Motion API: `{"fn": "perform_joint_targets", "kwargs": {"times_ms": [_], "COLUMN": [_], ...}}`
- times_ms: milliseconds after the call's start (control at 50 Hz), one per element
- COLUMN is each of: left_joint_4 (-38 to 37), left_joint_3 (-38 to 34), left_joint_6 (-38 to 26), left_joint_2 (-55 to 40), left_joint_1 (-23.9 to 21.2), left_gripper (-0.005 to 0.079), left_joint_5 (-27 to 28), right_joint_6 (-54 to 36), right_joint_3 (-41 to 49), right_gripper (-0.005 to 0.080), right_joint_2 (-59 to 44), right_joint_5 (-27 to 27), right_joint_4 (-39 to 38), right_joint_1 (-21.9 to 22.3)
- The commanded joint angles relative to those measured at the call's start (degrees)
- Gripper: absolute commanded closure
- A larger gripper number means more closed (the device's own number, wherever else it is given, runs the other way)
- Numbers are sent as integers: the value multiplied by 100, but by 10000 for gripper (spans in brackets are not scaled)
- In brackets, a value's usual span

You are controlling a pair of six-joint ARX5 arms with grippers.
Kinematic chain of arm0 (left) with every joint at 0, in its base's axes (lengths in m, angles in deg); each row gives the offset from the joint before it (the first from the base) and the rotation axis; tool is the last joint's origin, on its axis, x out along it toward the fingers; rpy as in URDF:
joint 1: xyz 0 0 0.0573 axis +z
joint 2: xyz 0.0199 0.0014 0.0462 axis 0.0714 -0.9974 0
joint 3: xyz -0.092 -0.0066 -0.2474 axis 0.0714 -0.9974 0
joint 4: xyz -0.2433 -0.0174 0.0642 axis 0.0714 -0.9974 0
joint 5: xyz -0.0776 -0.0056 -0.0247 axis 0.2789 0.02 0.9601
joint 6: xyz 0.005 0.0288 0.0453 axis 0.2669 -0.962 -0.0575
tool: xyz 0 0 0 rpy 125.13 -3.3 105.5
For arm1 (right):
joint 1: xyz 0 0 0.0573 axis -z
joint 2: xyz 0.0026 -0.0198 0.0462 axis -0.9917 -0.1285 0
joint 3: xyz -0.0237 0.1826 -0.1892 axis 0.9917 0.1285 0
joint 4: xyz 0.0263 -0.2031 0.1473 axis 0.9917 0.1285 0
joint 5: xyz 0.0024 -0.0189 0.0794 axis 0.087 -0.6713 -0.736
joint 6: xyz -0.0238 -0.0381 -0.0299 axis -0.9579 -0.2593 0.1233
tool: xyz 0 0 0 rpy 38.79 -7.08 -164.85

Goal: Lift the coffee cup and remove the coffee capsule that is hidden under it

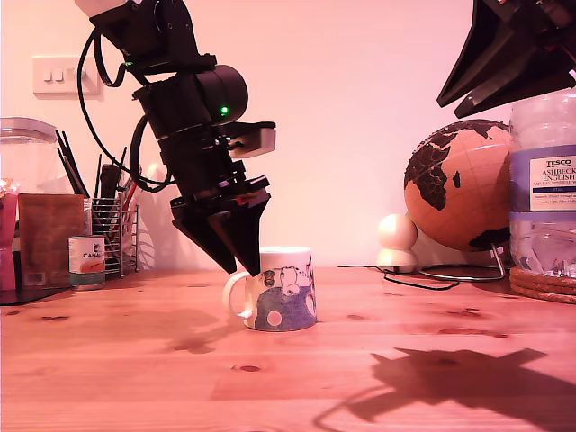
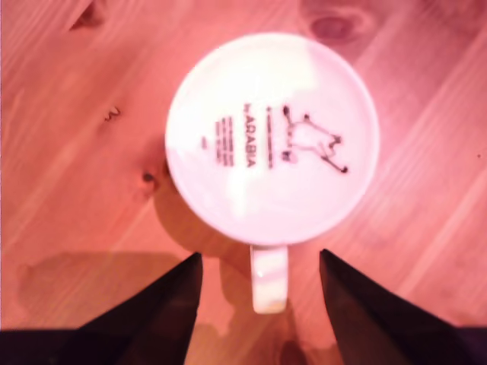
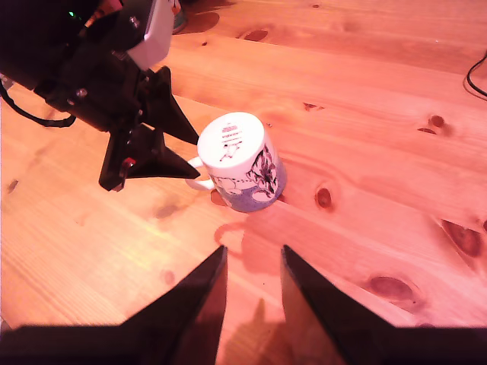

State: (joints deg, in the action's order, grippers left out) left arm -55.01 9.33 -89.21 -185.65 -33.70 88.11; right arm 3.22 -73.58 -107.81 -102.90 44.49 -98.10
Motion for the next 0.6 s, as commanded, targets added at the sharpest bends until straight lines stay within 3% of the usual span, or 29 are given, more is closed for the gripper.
{"fn": "perform_joint_targets", "kwargs": {"times_ms": [0,180,360,500,580], "left_joint_4": [55,219,262,262,247], "left_joint_3": [-15,-15,-15,-15,-15], "left_joint_6": [26,44,42,39,4], "left_joint_2": [-251,-354,-354,-358,-358], "left_joint_1": [-13,-20,-24,-17,-17], "left_gripper": [292,302,445,497,583], "left_joint_5": [4,-20,-63,-63,-48], "right_joint_6": [-39,-39,-42,-42,-42], "right_joint_3": [-33,-33,-33,-33,-33], "right_gripper": [555,555,555,555,555], "right_joint_2": [-26,-26,-26,-26,-26], "right_joint_5": [0,0,0,0,0], "right_joint_4": [-46,-48,-59,-90,-90], "right_joint_1": [-26,-26,-26,-26,-26]}}
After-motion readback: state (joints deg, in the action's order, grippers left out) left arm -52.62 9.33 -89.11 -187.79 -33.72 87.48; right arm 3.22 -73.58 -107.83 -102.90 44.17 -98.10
